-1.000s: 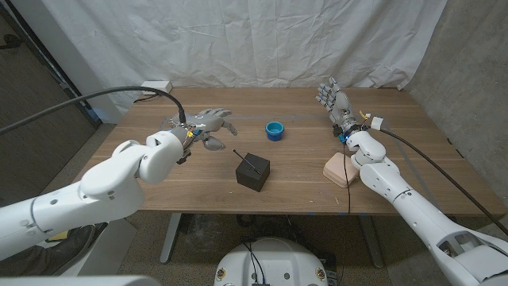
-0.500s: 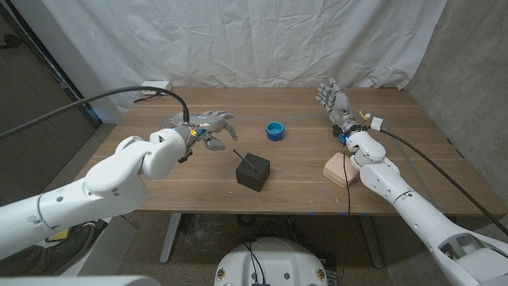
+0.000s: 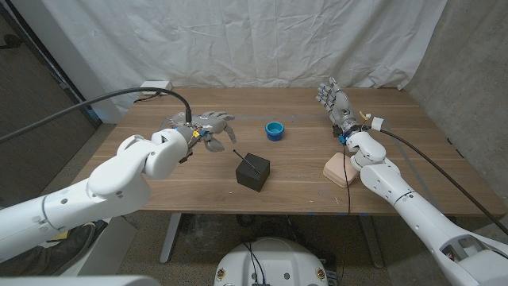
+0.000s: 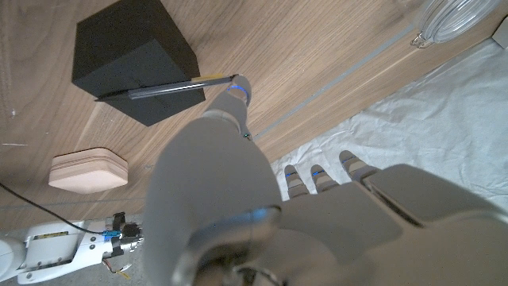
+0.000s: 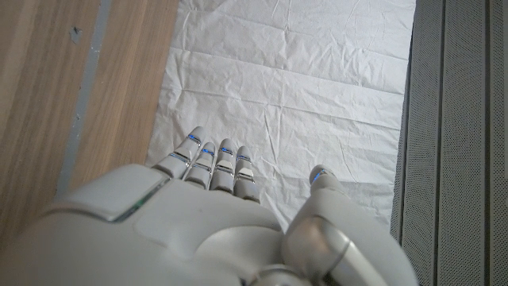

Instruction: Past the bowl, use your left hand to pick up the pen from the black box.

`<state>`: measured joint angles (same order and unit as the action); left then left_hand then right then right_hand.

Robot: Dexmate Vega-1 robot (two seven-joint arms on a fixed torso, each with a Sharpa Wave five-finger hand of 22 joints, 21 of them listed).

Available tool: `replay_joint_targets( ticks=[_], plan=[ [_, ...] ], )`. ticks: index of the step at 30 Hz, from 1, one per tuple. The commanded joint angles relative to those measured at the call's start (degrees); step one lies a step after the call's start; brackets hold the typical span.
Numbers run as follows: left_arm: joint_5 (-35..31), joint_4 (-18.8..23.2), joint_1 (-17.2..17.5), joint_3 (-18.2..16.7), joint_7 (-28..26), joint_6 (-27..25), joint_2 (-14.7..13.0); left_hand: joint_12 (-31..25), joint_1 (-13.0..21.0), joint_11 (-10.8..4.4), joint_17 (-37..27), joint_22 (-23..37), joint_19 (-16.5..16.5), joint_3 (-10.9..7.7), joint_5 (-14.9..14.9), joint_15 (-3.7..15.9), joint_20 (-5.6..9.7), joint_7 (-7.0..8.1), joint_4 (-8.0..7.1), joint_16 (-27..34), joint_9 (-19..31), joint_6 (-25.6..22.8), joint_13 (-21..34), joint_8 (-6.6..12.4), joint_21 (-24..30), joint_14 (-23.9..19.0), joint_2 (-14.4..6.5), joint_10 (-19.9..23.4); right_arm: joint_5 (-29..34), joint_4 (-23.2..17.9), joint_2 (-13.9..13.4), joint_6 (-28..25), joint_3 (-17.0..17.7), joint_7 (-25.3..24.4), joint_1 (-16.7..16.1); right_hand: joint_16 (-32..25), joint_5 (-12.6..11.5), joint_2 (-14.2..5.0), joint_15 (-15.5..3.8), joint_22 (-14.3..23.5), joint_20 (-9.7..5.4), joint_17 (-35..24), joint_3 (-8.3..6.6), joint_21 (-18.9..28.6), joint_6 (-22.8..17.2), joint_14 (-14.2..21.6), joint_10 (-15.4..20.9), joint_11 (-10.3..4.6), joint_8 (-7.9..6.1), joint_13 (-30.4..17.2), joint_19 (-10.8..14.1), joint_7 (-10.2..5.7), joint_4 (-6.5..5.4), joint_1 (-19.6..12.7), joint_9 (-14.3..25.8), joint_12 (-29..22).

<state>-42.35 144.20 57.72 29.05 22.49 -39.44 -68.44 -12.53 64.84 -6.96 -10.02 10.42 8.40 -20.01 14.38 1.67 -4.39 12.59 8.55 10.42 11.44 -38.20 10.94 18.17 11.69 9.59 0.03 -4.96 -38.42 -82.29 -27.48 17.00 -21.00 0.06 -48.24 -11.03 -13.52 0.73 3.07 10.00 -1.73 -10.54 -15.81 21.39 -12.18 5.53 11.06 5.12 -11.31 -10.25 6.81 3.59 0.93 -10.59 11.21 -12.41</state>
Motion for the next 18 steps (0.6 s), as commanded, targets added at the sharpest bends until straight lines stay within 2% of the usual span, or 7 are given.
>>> replay_joint_targets(
  ticks=[1,5,9,13,16,18],
  plan=[
    [-5.80,-0.65,2.36,-0.34,0.13,0.88,1.33,0.24,-1.44,0.42,-0.30,0.06,0.56,1.60,-0.05,0.26,-0.41,-0.17,-0.84,0.23,0.01,0.67,0.01,-0.78,-0.08,0.51,2.09,-0.35,0.19,-0.14,-0.06,-0.18,-0.20,-0.04,-0.12,0.08,-0.01,-0.45,0.13,0.27,-0.20,-0.07,-0.02,-0.18,-0.48,0.46,0.02,0.10,-0.25,-0.31,0.55,0.08,0.30,0.07,-0.04,0.29],
    [-7.16,-0.96,3.18,-0.65,0.27,1.21,1.87,0.10,-4.62,0.86,-0.46,0.12,0.52,3.90,-0.01,0.11,-0.72,-0.35,-2.50,0.46,-0.03,0.32,0.05,-1.12,-0.05,0.21,3.53,0.15,0.12,0.09,0.01,-0.27,-0.25,0.04,-0.08,0.08,-0.01,-0.44,0.15,0.27,-0.19,-0.07,0.02,-0.27,-0.44,0.48,0.04,-0.01,-0.22,-0.31,0.57,0.07,0.32,0.08,-0.04,0.29],
    [-7.62,-1.12,4.02,-1.43,0.43,1.66,2.30,-0.07,-6.54,0.74,-0.54,0.16,0.18,5.26,0.25,0.16,-1.07,-0.16,-3.60,0.67,0.00,-0.69,0.07,-1.06,0.10,-0.28,3.99,0.77,0.10,0.14,-0.05,-0.49,-0.32,0.12,0.01,0.09,0.00,-0.44,0.14,0.27,-0.18,-0.07,0.05,-0.36,-0.49,0.47,0.09,0.13,-0.24,-0.31,0.62,0.09,0.34,0.09,-0.04,0.28],
    [-9.95,-1.52,4.28,-1.27,0.63,2.23,2.67,-0.27,-7.94,0.31,-0.57,0.16,0.01,6.19,0.52,0.53,-1.07,-0.13,-4.44,0.81,-0.02,-1.78,0.08,-0.98,0.14,-0.79,4.19,1.47,0.21,0.12,0.01,-0.64,-0.46,0.05,0.14,0.10,0.01,-0.46,0.15,0.28,-0.19,-0.07,0.07,-0.43,-0.49,0.45,0.15,0.08,-0.23,-0.31,0.67,0.06,0.35,0.11,-0.04,0.26],
    [-9.32,-1.72,4.66,-2.11,0.84,3.17,2.95,-0.33,-8.38,0.10,-0.58,0.16,-0.17,6.54,0.68,0.68,-0.84,-0.08,-4.75,0.86,0.09,-2.57,0.08,-0.76,0.19,-1.03,4.20,1.75,0.17,0.04,0.03,-0.74,-0.48,0.04,0.15,0.10,0.01,-0.46,0.16,0.28,-0.17,-0.08,0.09,-0.48,-0.47,0.46,0.16,0.06,-0.22,-0.31,0.68,0.07,0.36,0.12,-0.03,0.25],
    [-10.44,-2.39,5.22,-2.14,-0.97,4.35,3.03,-0.39,-8.50,0.08,-0.58,0.16,-0.27,6.67,0.73,0.73,-0.81,-0.06,-4.82,0.86,0.12,-2.79,0.08,-0.70,0.22,-1.07,4.24,1.97,0.18,-0.07,0.02,-0.79,-0.47,-0.07,0.11,0.10,0.01,-0.47,0.13,0.28,-0.17,-0.08,0.10,-0.52,-0.40,0.46,0.15,0.05,-0.19,-0.31,0.69,0.11,0.36,0.13,-0.03,0.26]
  ],
)
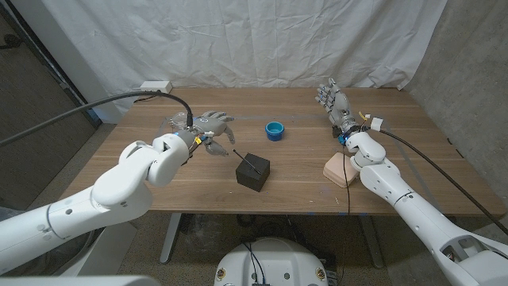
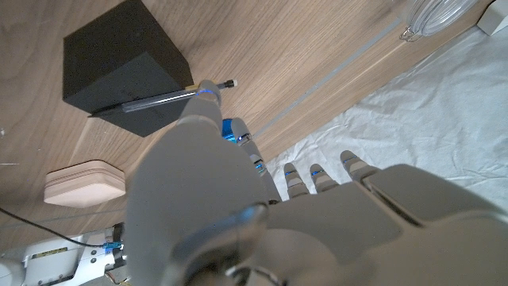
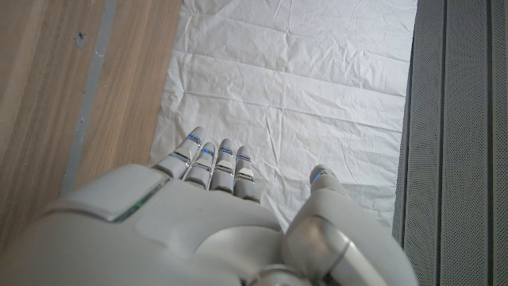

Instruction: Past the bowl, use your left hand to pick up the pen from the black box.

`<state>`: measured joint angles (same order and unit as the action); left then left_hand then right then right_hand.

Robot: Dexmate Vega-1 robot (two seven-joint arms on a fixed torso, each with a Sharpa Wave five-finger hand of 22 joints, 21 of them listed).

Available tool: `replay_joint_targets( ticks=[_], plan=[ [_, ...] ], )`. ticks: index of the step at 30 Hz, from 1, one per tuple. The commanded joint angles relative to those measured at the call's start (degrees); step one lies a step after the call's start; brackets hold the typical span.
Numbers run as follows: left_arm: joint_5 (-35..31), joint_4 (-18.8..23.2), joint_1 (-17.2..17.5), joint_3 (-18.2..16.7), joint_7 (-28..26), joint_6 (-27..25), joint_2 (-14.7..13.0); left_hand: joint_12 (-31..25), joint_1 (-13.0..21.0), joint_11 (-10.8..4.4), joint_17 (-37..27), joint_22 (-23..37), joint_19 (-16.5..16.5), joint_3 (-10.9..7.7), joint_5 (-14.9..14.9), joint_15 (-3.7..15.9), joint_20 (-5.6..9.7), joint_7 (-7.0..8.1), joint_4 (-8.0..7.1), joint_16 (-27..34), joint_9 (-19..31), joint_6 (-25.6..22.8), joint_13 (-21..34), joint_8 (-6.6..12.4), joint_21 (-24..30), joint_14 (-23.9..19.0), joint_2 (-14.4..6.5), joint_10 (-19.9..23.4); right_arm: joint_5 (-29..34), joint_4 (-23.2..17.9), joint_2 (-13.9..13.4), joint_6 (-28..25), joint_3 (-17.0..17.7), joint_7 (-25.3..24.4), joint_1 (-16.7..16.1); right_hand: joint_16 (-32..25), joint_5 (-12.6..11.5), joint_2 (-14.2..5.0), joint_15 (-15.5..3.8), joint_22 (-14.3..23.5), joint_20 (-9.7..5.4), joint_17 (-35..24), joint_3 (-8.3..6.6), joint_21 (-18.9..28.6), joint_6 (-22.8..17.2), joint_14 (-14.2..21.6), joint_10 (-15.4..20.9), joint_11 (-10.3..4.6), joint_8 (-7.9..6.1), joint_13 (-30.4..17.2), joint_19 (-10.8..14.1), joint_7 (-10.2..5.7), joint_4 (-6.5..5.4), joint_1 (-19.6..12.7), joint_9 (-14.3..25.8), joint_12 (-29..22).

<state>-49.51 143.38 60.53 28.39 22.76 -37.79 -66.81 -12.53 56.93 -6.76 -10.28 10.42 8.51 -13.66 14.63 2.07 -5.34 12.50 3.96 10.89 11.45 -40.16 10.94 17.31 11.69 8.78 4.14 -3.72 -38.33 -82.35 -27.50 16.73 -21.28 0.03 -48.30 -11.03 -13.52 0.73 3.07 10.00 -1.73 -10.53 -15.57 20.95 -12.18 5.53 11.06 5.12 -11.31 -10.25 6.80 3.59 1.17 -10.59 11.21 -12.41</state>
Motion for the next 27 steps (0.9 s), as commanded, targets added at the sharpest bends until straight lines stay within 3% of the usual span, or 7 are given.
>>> replay_joint_targets(
  ticks=[1,11,16,25,27],
  plan=[
    [-2.97,-1.85,2.44,-1.67,-1.34,3.31,1.56,-0.40,-0.64,-0.11,-0.31,0.16,-0.39,0.38,0.51,0.34,0.11,0.04,-0.26,0.41,0.13,-0.96,0.08,0.19,0.23,-0.33,0.14,0.76,0.10,-0.08,0.04,-0.55,-0.18,-0.10,0.14,0.09,0.02,-0.47,0.13,0.28,-0.16,-0.08,-0.13,-0.10,-0.39,0.48,0.15,0.09,-0.19,-0.31,0.71,0.10,0.12,0.13,-0.03,0.26],
    [-3.41,-5.77,2.31,-1.88,-6.62,11.16,2.80,-0.44,-0.72,-0.04,-0.30,0.15,-0.46,1.02,0.93,0.64,0.01,0.15,-0.35,0.37,0.29,-2.33,0.08,0.55,0.20,-0.59,0.40,1.23,0.20,-1.43,-0.14,-0.17,0.29,-1.13,-0.81,0.10,0.02,-0.50,0.12,0.29,-0.19,-0.08,-0.08,-0.30,-0.41,0.48,0.09,0.12,-0.18,-0.32,0.80,0.05,0.18,0.14,-0.03,0.30],
    [-3.25,-6.91,1.62,-2.26,-6.28,13.68,3.28,-0.44,-0.63,-0.10,-0.30,0.15,-0.49,1.16,1.07,0.75,0.13,0.17,-0.32,0.34,0.33,-2.68,0.08,0.63,0.20,-0.61,0.44,1.35,0.14,-1.83,0.03,0.17,0.48,-1.62,-1.30,0.12,0.03,-0.52,0.22,0.29,-0.20,-0.08,-0.06,-0.40,-0.40,0.45,0.04,0.12,-0.17,-0.31,0.82,-0.01,0.20,0.14,-0.03,0.32],
    [-3.40,-9.03,2.59,-3.96,-9.46,18.29,2.40,-0.41,-0.33,-0.63,-0.31,0.15,-0.54,1.50,1.44,1.01,0.26,0.20,-0.24,0.27,0.45,-3.61,0.09,0.86,0.18,-0.65,0.47,1.56,0.46,-2.43,0.37,0.20,0.44,-2.77,-1.72,0.13,0.03,-0.57,0.20,0.30,-0.19,-0.08,-0.01,-0.59,-0.48,0.43,0.04,0.16,-0.20,-0.32,0.88,0.00,0.24,0.15,-0.03,0.33],
    [-2.81,-8.52,4.25,-5.65,-10.10,18.15,1.14,-0.41,-0.23,-0.60,-0.31,0.15,-0.52,1.59,1.53,1.05,0.22,0.20,-0.21,0.29,0.48,-3.87,0.09,0.94,0.17,-0.76,0.49,1.63,0.61,-2.64,0.46,0.13,0.43,-3.21,-1.81,0.14,0.04,-0.58,0.19,0.30,-0.17,-0.08,0.00,-0.64,-0.46,0.41,0.05,0.18,-0.19,-0.32,0.87,0.01,0.25,0.16,-0.03,0.32]
  ],
)
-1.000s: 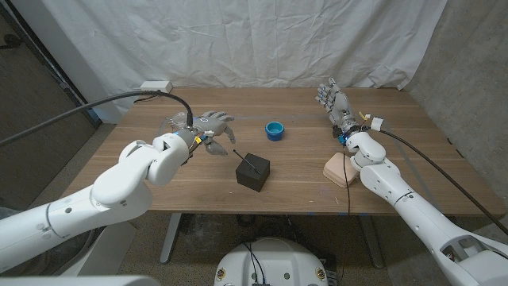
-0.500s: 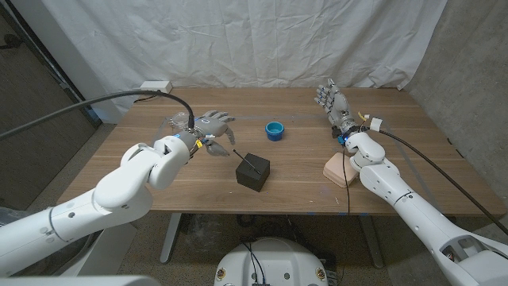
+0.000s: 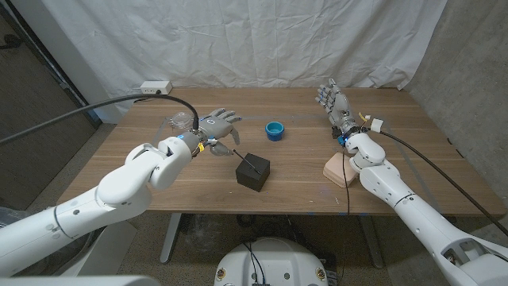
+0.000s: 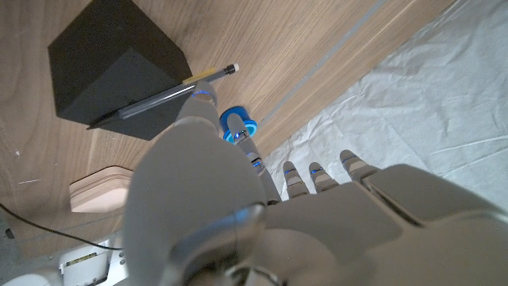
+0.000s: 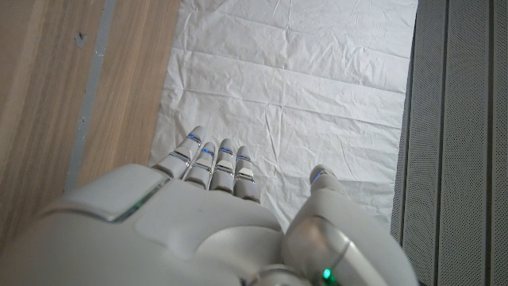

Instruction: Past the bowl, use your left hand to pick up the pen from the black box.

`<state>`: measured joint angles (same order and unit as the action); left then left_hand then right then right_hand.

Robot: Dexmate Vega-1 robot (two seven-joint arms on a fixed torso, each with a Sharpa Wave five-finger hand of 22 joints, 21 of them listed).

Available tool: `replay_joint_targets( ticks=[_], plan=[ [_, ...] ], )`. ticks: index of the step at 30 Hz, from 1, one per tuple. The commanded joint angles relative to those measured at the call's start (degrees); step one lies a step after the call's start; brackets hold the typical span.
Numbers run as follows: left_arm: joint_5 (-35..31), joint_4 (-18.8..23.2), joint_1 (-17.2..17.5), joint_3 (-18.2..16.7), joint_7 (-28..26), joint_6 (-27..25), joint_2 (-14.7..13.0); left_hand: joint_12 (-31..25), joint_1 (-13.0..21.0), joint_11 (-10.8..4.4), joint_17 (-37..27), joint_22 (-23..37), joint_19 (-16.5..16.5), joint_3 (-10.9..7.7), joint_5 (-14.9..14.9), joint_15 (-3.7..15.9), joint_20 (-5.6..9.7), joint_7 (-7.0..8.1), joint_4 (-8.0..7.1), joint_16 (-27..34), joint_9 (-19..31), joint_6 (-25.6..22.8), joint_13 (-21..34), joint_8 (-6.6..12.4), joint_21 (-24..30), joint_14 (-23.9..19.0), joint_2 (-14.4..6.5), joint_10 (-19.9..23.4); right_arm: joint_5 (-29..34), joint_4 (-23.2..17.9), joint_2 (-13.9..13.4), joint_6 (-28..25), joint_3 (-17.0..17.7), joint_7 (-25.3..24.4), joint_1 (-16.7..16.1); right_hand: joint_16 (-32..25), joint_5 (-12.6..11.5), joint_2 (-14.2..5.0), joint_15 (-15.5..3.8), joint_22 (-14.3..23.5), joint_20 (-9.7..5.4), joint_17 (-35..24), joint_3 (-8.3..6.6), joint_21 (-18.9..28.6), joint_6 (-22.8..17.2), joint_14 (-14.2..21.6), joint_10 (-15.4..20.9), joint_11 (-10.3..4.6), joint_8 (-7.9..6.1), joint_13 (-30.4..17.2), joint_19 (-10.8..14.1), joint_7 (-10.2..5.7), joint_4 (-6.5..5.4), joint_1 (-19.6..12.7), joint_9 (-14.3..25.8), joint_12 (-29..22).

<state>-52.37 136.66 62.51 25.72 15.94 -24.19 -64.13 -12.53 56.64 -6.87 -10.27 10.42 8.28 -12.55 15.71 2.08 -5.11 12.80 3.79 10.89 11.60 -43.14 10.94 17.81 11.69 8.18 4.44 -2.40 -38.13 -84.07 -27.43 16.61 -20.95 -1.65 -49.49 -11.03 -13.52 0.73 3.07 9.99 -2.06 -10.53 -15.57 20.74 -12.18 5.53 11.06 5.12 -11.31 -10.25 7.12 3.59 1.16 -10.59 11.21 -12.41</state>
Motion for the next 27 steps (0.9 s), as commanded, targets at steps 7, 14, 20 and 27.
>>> replay_joint_targets(
  ticks=[7,14,20,27],
  plan=[
    [0.81,-2.35,3.53,-4.82,-5.15,6.07,-2.06,-0.53,0.31,-0.88,-0.33,0.15,-0.19,0.74,0.71,1.33,0.32,-0.11,0.04,0.24,0.41,-1.70,0.09,0.66,0.11,-0.16,0.20,0.87,0.59,-1.22,0.65,0.65,0.39,-2.47,-0.94,0.15,0.05,-0.61,0.28,0.31,0.15,-0.09,0.04,-0.57,-0.46,0.39,0.05,0.16,-0.18,-0.32,0.59,0.07,0.28,0.17,-0.03,0.33],
    [-0.75,-3.65,2.26,-4.11,-4.38,7.77,-1.42,-0.34,0.51,-0.93,-0.34,0.17,0.10,0.96,0.89,1.37,0.50,-0.07,0.12,0.13,0.43,-1.99,0.10,0.69,0.00,0.09,0.29,0.56,0.69,-0.95,0.87,0.76,0.40,-2.62,-0.62,0.15,0.05,-0.65,0.11,0.31,0.14,-0.09,0.06,-0.70,-0.43,0.39,0.09,0.10,-0.17,-0.32,0.63,0.05,0.31,0.16,-0.03,0.32],
    [-2.97,-4.63,1.72,-3.41,-5.59,9.58,-1.09,-0.15,0.74,-1.05,-0.35,0.19,0.28,1.14,1.06,1.24,0.54,-0.05,0.21,0.02,0.43,-1.97,0.11,0.58,-0.05,0.38,0.34,0.24,0.52,-0.41,1.03,0.65,0.40,-2.41,-0.12,0.13,0.05,-0.68,0.29,0.32,0.17,-0.09,0.08,-0.82,-0.39,0.45,0.15,0.14,-0.15,-0.32,0.67,0.11,0.34,0.16,-0.03,0.30],
    [-3.29,-5.10,1.39,-3.80,-6.37,11.32,-0.77,-0.04,1.03,-1.02,-0.38,0.21,0.38,1.35,1.28,1.30,0.62,-0.04,0.31,-0.03,0.40,-1.83,0.12,0.39,-0.06,0.61,0.35,0.12,0.40,0.13,1.19,0.70,0.40,-2.15,0.36,0.15,0.06,-0.72,0.28,0.32,0.15,-0.09,0.11,-0.94,-0.40,0.42,0.16,0.16,-0.15,-0.32,0.72,0.14,0.37,0.16,-0.03,0.29]
  ],
)
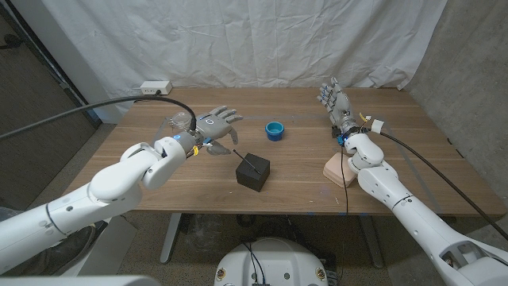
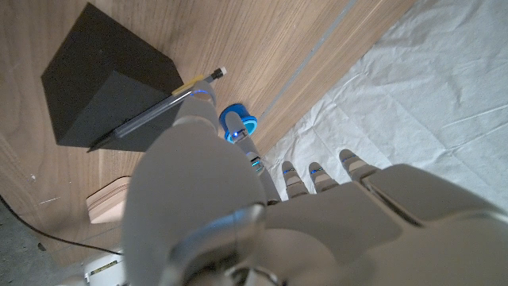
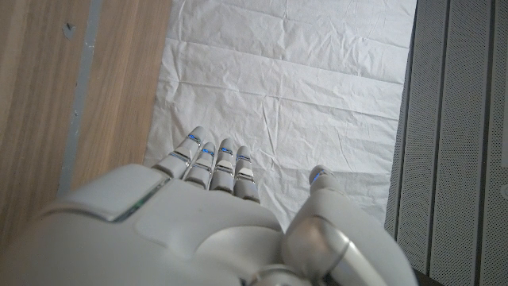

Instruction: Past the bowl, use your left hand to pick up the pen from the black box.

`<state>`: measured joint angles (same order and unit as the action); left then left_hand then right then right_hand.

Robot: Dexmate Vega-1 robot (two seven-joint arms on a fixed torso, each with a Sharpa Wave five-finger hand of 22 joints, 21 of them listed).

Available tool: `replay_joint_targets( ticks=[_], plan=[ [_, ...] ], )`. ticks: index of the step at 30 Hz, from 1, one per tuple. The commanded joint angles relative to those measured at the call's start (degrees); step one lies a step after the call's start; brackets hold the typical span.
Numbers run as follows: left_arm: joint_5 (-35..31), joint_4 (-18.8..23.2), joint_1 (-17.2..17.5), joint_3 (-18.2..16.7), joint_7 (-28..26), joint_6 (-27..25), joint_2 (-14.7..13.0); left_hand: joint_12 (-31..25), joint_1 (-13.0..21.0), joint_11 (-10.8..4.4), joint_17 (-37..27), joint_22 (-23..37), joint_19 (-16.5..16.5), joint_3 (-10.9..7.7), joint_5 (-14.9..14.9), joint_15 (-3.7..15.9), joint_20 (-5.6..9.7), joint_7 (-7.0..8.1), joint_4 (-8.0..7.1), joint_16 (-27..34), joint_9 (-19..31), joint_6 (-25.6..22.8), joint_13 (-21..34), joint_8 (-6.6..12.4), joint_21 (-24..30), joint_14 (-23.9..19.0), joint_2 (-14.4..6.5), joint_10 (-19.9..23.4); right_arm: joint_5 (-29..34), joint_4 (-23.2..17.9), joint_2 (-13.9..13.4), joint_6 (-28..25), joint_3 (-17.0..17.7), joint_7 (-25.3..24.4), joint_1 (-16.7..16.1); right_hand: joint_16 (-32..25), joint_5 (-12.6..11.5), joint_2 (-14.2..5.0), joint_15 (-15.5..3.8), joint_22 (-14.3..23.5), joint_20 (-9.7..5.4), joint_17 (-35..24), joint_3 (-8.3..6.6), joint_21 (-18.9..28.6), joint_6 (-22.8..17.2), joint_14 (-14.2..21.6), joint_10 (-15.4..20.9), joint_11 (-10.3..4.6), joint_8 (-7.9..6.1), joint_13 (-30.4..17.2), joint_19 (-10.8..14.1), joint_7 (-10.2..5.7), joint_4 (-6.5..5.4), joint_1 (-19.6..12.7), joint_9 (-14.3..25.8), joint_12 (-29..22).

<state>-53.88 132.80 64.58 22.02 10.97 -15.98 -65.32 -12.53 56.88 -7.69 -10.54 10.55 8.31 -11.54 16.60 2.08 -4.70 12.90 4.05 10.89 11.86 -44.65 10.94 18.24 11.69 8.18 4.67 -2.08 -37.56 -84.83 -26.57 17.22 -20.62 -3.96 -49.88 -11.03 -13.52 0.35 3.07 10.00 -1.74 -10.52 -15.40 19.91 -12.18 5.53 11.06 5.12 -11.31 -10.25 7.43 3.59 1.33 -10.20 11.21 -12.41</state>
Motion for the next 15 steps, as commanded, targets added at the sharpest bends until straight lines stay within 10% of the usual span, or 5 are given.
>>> replay_joint_targets(
  ticks=[1,15],
  plan=[
    [-1.52,-1.42,-0.54,-0.29,-1.89,3.39,0.47,-0.01,0.83,-0.12,-0.11,0.09,0.42,0.37,0.42,1.18,0.14,-0.14,0.06,-0.04,0.13,-0.28,0.12,-0.08,-0.08,0.66,0.12,-0.28,-0.21,0.99,0.36,0.07,0.06,0.23,0.81,0.14,0.06,-0.34,0.28,0.32,-0.20,-0.09,-0.06,-0.14,-0.40,0.44,0.16,0.16,-0.15,-0.32,0.41,0.14,0.21,-0.22,-0.03,0.29],
    [-1.44,-3.27,0.14,-1.09,-6.39,8.03,-0.05,-0.58,1.83,-0.71,-0.19,0.14,-0.10,1.00,1.16,2.09,0.66,-0.13,0.37,0.47,0.13,-0.34,0.16,-0.49,0.21,-0.90,-0.02,1.85,0.03,0.94,0.54,-0.52,-0.21,-0.19,1.31,0.17,0.08,-0.40,0.20,0.33,-0.22,-0.09,0.01,-0.39,-0.41,0.39,0.11,0.16,-0.15,-0.33,0.54,0.14,0.26,-0.21,-0.03,0.33]
  ],
)
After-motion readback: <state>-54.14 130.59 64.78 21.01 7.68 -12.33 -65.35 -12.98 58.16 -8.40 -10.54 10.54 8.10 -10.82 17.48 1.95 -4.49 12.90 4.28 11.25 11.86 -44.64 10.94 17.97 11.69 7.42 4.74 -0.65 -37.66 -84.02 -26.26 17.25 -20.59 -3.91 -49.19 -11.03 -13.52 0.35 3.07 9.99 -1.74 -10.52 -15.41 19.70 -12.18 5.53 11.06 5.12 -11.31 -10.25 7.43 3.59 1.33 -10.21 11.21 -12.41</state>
